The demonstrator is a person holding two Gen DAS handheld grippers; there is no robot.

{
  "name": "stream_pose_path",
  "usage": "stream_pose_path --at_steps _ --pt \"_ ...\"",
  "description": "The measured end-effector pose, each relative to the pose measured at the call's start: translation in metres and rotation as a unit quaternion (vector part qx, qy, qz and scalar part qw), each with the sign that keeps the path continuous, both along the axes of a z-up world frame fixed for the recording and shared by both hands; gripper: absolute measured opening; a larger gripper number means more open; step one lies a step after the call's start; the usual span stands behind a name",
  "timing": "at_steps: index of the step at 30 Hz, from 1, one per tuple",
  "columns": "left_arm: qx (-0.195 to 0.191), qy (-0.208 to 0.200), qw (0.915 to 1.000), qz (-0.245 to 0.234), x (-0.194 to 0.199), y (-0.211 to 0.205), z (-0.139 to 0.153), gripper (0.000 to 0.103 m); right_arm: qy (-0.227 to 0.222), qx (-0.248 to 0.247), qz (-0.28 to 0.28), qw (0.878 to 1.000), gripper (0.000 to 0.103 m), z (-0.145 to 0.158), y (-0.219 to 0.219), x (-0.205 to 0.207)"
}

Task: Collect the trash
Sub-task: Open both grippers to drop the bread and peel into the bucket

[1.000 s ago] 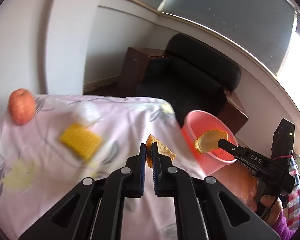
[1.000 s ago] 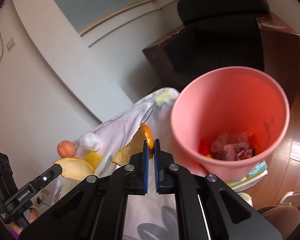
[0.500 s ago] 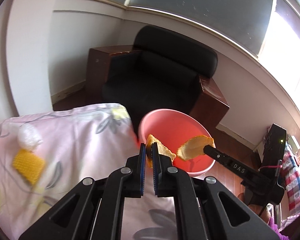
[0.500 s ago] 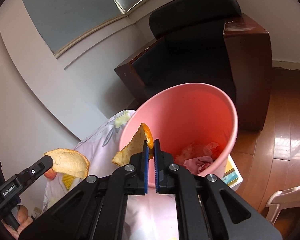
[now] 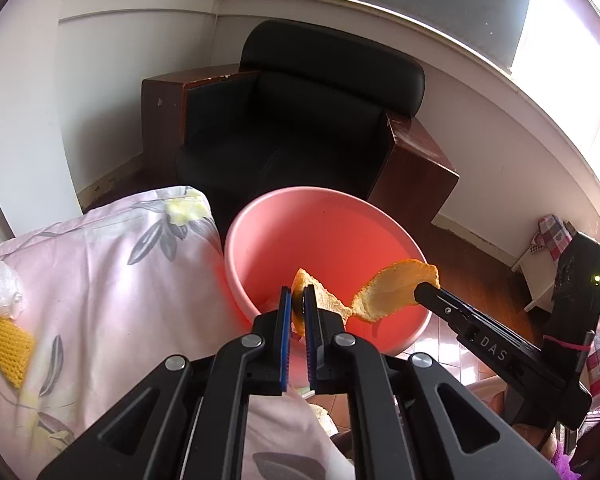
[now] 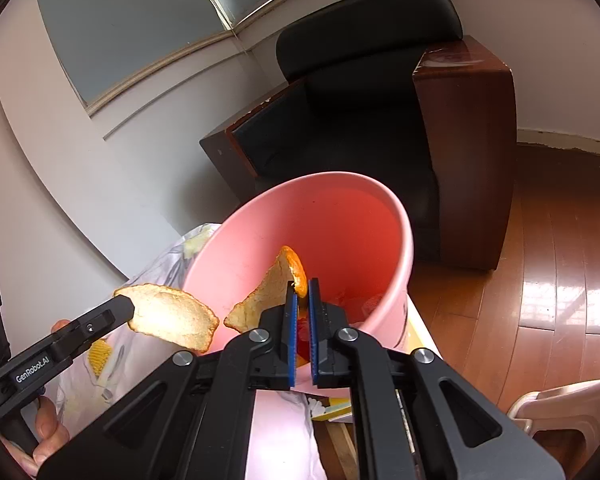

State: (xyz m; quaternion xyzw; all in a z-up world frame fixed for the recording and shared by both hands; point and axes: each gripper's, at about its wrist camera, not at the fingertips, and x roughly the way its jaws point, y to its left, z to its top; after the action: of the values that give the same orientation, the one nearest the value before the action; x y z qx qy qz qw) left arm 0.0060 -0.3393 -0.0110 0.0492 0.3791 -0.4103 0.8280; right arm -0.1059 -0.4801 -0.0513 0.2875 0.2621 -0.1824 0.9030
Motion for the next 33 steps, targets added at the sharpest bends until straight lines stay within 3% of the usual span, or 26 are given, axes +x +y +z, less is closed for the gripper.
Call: stream_pose_path --at_steps 12,19,25,33 --pt "0.015 0.000 0.9999 -0.005 -0.003 -0.017 -0.012 0.006 0.008 0.013 -0.003 1.000 0.007 -0.008 -0.006 -0.002" --pt "0.017 -0.007 0.9998 -0.004 -0.008 -0.016 -0.012 0.026 0.018 0.024 -0.004 1.000 0.008 -0.011 -0.009 -0.002" --pt "0.015 -0.006 0.9999 0.002 -0.012 -0.008 -0.009 0.040 0.019 0.026 -0.004 0.999 0.019 -0.010 -0.008 -0.003" --pt "0.022 0.004 0.9996 0.019 -0.020 0.005 -0.008 0.049 0.011 0.026 -0.001 1.000 0.024 -0.004 -0.002 -0.009"
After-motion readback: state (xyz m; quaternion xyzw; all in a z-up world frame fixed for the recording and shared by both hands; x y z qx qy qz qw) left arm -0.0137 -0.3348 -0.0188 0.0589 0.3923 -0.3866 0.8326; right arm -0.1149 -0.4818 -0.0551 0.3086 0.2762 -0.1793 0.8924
